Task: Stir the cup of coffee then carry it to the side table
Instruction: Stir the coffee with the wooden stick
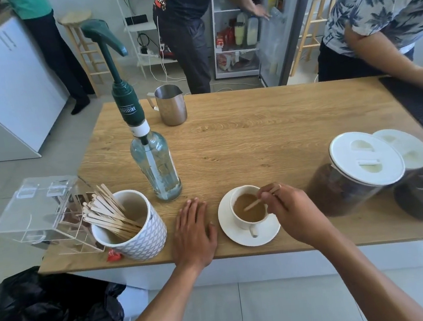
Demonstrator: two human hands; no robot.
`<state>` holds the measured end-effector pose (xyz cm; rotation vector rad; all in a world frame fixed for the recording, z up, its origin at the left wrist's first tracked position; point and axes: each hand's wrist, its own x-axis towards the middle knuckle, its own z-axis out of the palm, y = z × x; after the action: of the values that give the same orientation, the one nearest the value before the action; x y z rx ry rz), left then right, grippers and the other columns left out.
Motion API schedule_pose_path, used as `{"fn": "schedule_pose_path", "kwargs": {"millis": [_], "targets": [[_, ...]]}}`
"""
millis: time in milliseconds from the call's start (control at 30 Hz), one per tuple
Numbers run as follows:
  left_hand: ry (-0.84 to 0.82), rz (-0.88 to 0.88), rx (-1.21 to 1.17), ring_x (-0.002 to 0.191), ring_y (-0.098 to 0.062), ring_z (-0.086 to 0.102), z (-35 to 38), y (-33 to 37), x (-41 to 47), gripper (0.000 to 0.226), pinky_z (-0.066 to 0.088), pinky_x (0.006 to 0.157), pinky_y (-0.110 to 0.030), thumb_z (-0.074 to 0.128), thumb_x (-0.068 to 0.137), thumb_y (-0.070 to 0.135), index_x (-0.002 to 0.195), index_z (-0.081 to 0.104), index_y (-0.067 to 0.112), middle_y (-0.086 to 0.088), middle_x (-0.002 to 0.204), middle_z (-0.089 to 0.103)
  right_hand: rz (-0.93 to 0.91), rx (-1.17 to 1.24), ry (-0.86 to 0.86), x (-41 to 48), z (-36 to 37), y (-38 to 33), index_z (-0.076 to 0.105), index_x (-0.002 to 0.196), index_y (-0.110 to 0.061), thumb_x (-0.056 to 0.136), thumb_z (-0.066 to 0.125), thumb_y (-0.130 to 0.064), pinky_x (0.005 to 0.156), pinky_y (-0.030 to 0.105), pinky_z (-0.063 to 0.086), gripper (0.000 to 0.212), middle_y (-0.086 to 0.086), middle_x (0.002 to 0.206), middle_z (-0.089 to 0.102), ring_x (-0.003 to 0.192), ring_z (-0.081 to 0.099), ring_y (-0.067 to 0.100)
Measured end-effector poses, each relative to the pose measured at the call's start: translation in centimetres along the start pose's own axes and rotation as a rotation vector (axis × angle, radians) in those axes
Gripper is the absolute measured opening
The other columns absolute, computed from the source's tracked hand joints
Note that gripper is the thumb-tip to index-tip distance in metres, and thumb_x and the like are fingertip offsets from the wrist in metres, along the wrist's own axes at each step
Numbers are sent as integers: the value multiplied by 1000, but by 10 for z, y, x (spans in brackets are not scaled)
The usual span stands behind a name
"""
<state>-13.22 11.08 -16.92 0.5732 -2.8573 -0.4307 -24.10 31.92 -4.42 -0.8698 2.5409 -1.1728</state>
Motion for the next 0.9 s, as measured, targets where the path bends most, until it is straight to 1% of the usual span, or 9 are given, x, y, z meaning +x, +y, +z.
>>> {"fn": "schedule_pose_path", "kwargs": {"millis": [133, 233, 333, 400, 467, 567, 667, 800, 900], "targets": [[-1, -10, 6, 148, -18, 22, -1, 0, 1, 54, 22, 120, -41, 36, 94, 39, 143, 44, 18, -2, 156, 37, 56, -62, 55, 1, -12, 7, 64, 88, -18, 100, 48, -17, 69, 25, 41, 20, -15, 79, 61, 74, 59, 3], [0, -10, 6, 148, -18, 22, 0, 0, 0, 54, 20, 120, -40, 36, 94, 39, 143, 45, 18, -1, 156, 37, 35, -77, 104, 10, -12, 5, 65, 94, -14, 101, 48, -18, 71, 28, 44, 19, -13, 84, 60, 76, 60, 10], [-4, -9, 9, 148, -18, 21, -1, 1, 0, 55, 20, 120, -40, 35, 94, 40, 144, 44, 19, -1, 156, 36, 6, -43, 48, 10, -5, 1, 62, 91, -20, 102, 48, -21, 72, 28, 47, 18, -9, 88, 64, 76, 61, 11], [-1, -12, 4, 148, -18, 22, -1, 2, 0, 55, 19, 120, -39, 35, 94, 40, 144, 44, 19, -1, 156, 36, 20, -46, 9, 6, -3, 2, 63, 89, -17, 101, 47, -21, 72, 32, 49, 20, -5, 87, 67, 76, 62, 12], [-3, -17, 7, 148, -18, 21, -2, 3, 0, 56, 18, 120, -39, 34, 94, 41, 144, 44, 19, -1, 156, 36, 26, -72, 11, 3, -7, 4, 64, 88, -15, 101, 47, -20, 72, 37, 50, 22, -4, 84, 67, 75, 63, 15], [-8, -19, 20, 148, -18, 21, -2, 1, 1, 56, 16, 120, -37, 33, 95, 41, 145, 44, 19, -1, 157, 36, 35, -92, 79, 8, -13, 8, 64, 90, -16, 101, 47, -19, 72, 36, 49, 21, -8, 80, 63, 76, 62, 17], [-12, -10, 31, 148, -18, 21, -2, 1, 2, 56, 14, 120, -37, 33, 95, 41, 144, 44, 18, -1, 157, 36, -7, -69, 137, 15, -9, 8, 65, 95, -13, 101, 48, -17, 73, 34, 49, 18, -7, 87, 64, 76, 62, 15], [-16, -10, 21, 148, -18, 21, -4, 2, 0, 56, 15, 120, -37, 32, 95, 41, 145, 43, 18, -2, 157, 35, -41, -41, 45, 8, 1, 1, 68, 96, -13, 100, 51, -17, 72, 25, 48, 18, -9, 88, 66, 79, 62, 8], [-10, -1, 25, 147, -18, 23, -5, 5, 0, 56, 15, 119, -36, 33, 94, 40, 144, 44, 18, -2, 156, 37, -27, -28, 30, 0, -4, 6, 67, 90, -15, 100, 51, -16, 70, 30, 51, 18, -7, 87, 68, 74, 63, 8]]}}
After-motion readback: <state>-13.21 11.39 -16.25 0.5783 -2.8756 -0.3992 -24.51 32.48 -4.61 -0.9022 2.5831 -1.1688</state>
